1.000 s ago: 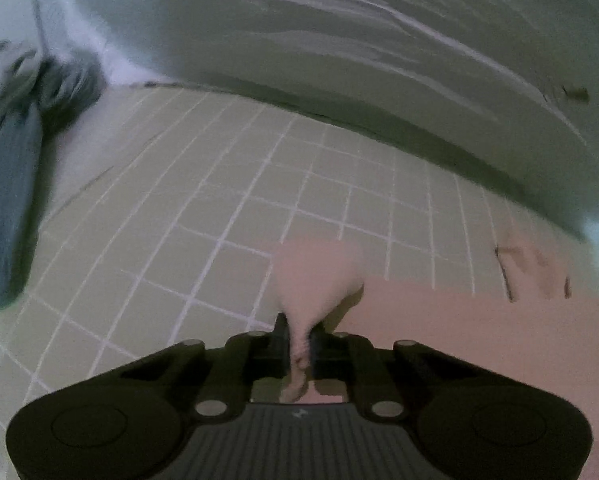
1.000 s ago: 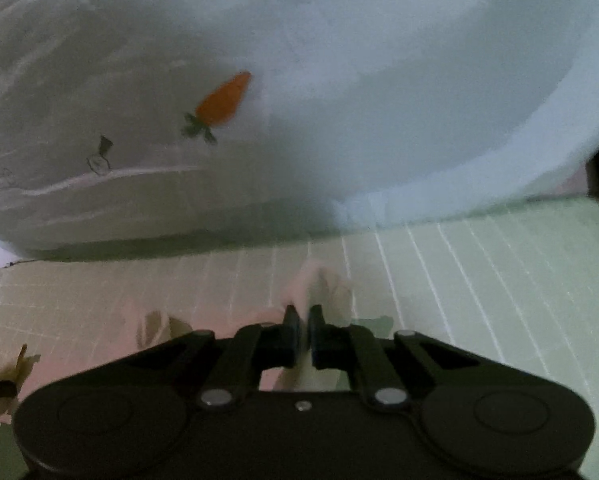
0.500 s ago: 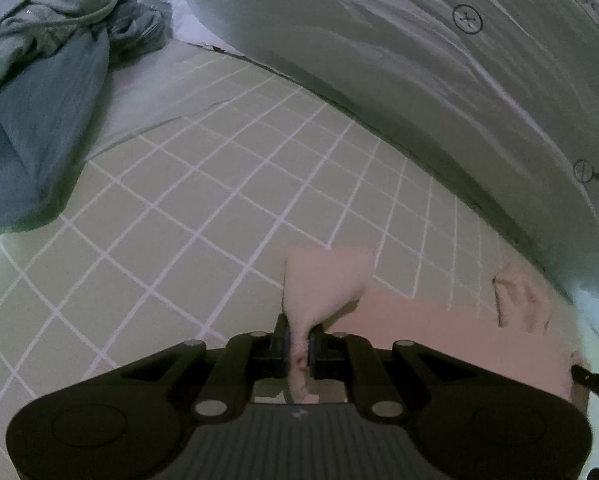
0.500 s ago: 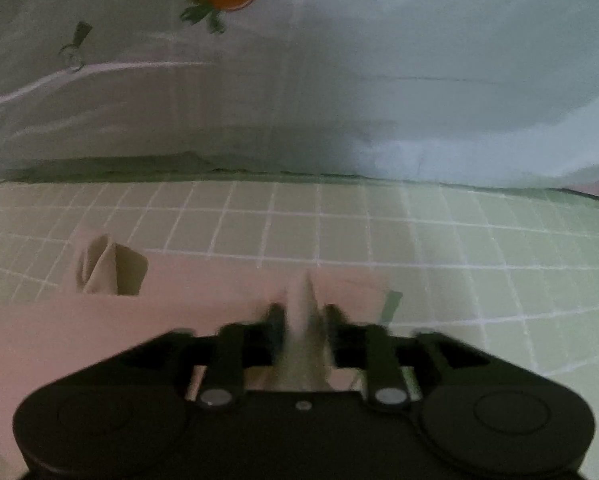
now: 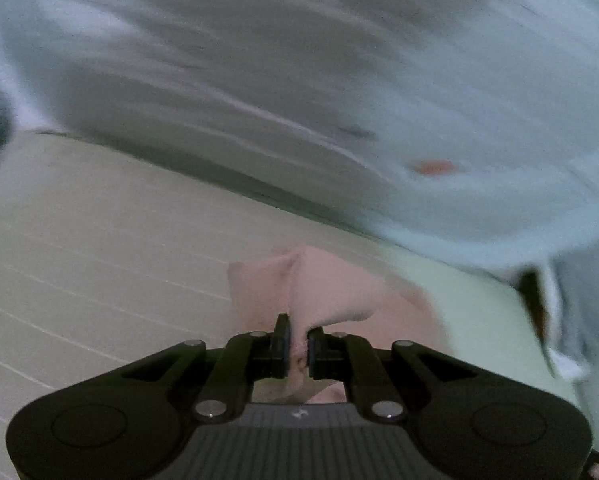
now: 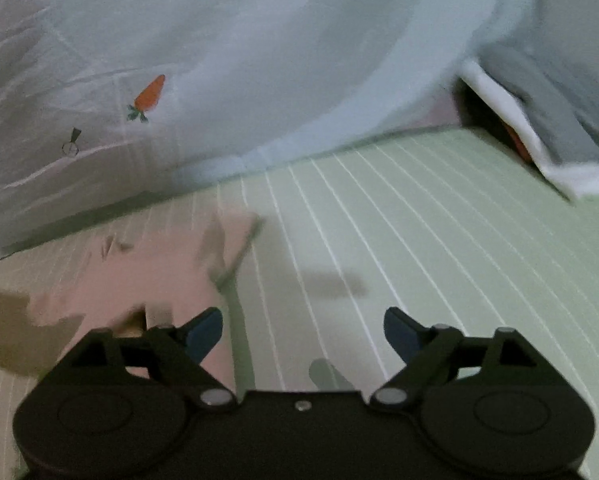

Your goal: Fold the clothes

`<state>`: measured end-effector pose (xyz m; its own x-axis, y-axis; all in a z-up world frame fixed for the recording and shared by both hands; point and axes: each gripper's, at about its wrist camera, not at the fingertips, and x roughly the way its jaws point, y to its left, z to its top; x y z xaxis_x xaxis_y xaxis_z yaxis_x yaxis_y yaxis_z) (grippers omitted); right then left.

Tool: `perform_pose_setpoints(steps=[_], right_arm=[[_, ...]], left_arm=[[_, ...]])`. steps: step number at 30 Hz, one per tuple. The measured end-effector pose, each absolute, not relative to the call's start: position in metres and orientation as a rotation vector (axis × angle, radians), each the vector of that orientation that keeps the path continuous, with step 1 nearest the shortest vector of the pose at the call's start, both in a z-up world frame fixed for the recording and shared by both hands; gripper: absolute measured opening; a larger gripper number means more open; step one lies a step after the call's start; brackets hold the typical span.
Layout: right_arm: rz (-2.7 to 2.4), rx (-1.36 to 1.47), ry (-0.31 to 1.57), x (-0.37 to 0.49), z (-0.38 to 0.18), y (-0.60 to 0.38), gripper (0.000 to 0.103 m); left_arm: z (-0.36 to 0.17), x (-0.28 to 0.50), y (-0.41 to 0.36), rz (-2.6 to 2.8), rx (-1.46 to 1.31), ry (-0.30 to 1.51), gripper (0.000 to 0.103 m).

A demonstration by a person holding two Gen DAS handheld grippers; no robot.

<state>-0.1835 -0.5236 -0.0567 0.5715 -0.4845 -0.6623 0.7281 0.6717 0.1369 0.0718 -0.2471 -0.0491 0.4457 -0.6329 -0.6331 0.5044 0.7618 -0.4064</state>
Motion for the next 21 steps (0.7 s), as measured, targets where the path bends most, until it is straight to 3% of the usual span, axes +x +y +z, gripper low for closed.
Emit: perform_pose_setpoints(steps=[7,10,14,21], right_arm=[[-0.728,0.438,0.661,-0.239,-0.069,-0.495,0.098],[-0.714,0.421,0.658,-0.249,-0.065,-0.484,0.102],[-0.643,0.422,0.637,-0.253,-0.067,-0.469,0.103],[-0.474,0.474,0.622,-0.231,-0.074,-0.441,0.103]], left_arm=[[-0.063,-0.036,-0.288,-0.924,0.029,0.969,0.015],[-0.076,-0.058,-0.287,-0.917,0.080,1.038,0.029],[-0.074,-0.068,-0.262,-0.830,0.061,1.025,0.065],[-0.060,-0.068,-0.205,-0.636,0.010,0.995,0.074]])
